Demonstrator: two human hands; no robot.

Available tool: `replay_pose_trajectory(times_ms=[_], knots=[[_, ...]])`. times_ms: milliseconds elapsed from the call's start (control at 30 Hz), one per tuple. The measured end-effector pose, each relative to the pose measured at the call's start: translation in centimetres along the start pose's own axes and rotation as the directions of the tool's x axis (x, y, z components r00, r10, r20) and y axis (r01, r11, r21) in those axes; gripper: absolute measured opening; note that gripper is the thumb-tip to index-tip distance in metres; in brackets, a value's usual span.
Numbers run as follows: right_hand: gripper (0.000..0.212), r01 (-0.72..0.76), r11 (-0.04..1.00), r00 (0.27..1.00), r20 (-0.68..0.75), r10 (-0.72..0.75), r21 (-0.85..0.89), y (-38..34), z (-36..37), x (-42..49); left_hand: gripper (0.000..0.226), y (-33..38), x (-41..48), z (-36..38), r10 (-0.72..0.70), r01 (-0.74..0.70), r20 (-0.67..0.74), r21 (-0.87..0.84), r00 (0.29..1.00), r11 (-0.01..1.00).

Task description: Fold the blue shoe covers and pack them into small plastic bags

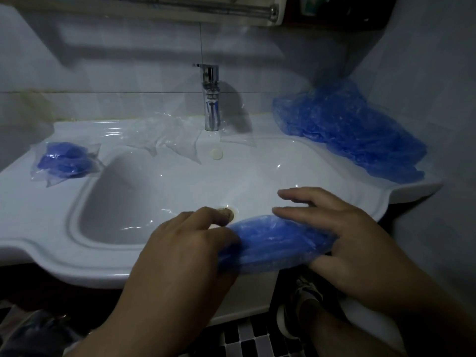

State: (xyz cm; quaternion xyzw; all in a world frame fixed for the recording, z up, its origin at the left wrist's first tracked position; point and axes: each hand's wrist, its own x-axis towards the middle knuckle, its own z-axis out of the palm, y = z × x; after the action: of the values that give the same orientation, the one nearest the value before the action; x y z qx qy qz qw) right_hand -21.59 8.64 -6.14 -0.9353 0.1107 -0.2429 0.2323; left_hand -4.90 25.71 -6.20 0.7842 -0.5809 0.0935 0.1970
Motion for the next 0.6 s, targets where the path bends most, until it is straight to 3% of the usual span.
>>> replay_pose_trajectory(times_ms=[100, 233, 333, 400, 433, 500, 600], knots=[[0.038, 0.055, 0.996, 0.996, -0.061, -0.060, -0.076, -0.4, -0.2, 0.3, 0.023, -0.1, 0.1, 0.1, 0.033, -0.032, -0.005, 0.016, 0.999, 0.999], [0.029, 0.021, 1.000, 1.000, 0.009, -0.021, 0.001, -0.2, 0.1, 0.5, 0.020, -0.1, -0.2, -0.4, 0.032, -0.029, -0.037, 0.076, 0.999, 0.997], [0.017, -0.112, 0.985, 0.994, 0.032, 0.108, 0.131, 0.1, 0.0, 0.4, 0.018, -1.8, 1.3, 0.5, -0.061, 0.056, 0.148, 0.038, 0.987, 0.998], [0.012, -0.180, 0.970, 0.983, -0.003, 0.183, 0.166, 0.0, -0.1, 0.6, 0.035, -3.3, 1.7, 0.5, -0.122, 0.135, 0.273, -0.029, 0.954, 0.990], [0.016, -0.205, 0.962, 0.977, -0.016, 0.211, 0.180, -0.1, 0.0, 0.7, 0.038, -3.7, 1.3, 0.4, -0.166, 0.187, 0.249, -0.063, 0.954, 0.980], [0.022, -0.257, 0.946, 0.962, -0.040, 0.270, 0.199, -0.3, 0.1, 1.0, 0.022, -4.3, 0.5, -0.7, -0.228, 0.245, 0.131, -0.128, 0.965, 0.961], [0.018, -0.327, 0.915, 0.930, -0.088, 0.356, 0.237, -0.6, 0.4, 1.3, 0.016, -3.9, 0.4, -2.1, -0.296, 0.322, 0.151, -0.198, 0.943, 0.926]])
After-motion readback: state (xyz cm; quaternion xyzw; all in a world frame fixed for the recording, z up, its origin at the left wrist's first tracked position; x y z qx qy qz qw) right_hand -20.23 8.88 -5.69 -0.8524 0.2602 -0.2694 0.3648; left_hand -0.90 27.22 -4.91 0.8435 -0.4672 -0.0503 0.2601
